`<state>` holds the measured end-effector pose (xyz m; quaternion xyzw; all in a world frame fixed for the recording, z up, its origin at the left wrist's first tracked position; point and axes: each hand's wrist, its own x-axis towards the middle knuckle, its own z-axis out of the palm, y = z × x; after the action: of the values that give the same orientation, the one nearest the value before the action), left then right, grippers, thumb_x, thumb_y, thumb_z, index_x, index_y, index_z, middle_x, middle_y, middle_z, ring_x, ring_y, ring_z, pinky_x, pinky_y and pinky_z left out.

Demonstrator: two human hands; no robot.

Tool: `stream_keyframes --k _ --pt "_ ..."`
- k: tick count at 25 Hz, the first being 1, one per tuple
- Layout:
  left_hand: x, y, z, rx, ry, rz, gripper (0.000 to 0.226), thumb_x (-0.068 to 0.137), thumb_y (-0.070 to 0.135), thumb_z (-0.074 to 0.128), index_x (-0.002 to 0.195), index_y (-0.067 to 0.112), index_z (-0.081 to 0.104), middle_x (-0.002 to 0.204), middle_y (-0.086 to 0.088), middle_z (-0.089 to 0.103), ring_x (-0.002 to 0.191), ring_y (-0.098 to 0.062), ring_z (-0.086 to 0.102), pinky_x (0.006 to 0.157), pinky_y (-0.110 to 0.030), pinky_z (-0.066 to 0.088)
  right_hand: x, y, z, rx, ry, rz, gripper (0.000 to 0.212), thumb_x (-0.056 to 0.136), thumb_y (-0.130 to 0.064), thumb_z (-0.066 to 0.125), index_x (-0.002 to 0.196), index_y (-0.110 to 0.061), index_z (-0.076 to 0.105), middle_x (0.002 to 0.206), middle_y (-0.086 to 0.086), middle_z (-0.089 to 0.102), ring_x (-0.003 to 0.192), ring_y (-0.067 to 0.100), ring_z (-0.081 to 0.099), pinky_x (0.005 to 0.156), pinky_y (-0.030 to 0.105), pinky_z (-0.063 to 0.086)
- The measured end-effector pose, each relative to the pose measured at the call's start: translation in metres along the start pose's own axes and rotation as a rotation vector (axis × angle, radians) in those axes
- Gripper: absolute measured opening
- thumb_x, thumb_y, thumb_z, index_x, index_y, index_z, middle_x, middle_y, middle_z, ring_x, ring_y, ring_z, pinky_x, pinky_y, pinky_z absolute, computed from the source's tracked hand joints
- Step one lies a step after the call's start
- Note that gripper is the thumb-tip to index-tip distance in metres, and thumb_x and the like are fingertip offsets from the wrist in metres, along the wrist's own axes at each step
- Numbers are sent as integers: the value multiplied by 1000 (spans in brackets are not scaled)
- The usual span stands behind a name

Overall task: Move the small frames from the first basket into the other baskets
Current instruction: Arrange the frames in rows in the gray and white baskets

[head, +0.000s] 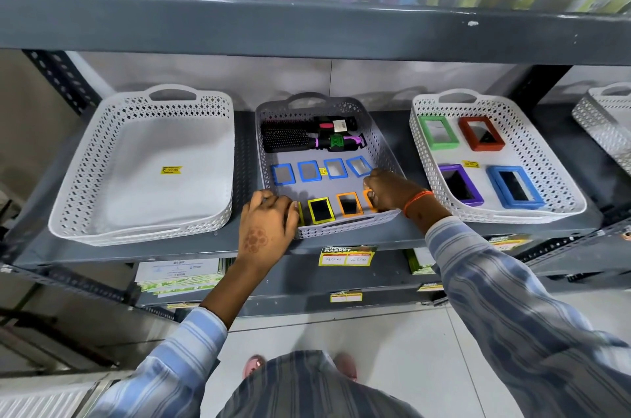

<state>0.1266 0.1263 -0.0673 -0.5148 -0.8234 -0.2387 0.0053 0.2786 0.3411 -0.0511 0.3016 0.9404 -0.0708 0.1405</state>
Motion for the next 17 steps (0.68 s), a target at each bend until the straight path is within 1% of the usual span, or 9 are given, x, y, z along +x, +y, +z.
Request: stream_keyframes --k 3,7,8,10,15,17 --pt "0 -1 1 8 -3 2 42 91 37 30 80 13 63 79 -8 67 99 -28 50 72 -38 41 2 2 2 3 -26 20 29 89 -3 55 117 4 59 117 25 61 106 37 62 92 35 50" --pt "0 -2 2 14 -4 1 42 91 37 31 80 13 64 80 -7 67 98 -27 50 72 -38 42 18 3 -14 41 -29 33 56 79 6 62 133 2 47 128 25 51 116 39 55 101 39 49" --pt "0 -2 2 16 -1 0 43 91 37 31 81 12 64 80 -7 67 98 -28 50 72 -38 42 25 2 -17 40 0 30 56 80 8 60 134 3 45 130 25 50 118 39 54 103 40 48" --pt "0 -2 2 18 4 -3 44 91 38 31 81 12 65 81 -8 67 97 -28 51 72 -39 43 41 3 -17 28 56 10 48 83 9 54 131 5 48 129 25 51 119 38 54 104 41 46" --pt "0 -1 2 30 -15 -17 44 91 37 31 83 12 66 82 -8 66 96 -27 50 72 -38 42 63 9 -6 84 59 31 33 89 5 51 121 10 54 118 27 56 101 36 58 99 45 48" --pt "0 0 1 31 -17 -27 44 92 38 30 83 13 65 83 -8 65 96 -27 49 72 -38 42 69 11 -5 97 61 35 29 89 3 53 117 10 56 117 28 58 100 36 59 99 44 48"
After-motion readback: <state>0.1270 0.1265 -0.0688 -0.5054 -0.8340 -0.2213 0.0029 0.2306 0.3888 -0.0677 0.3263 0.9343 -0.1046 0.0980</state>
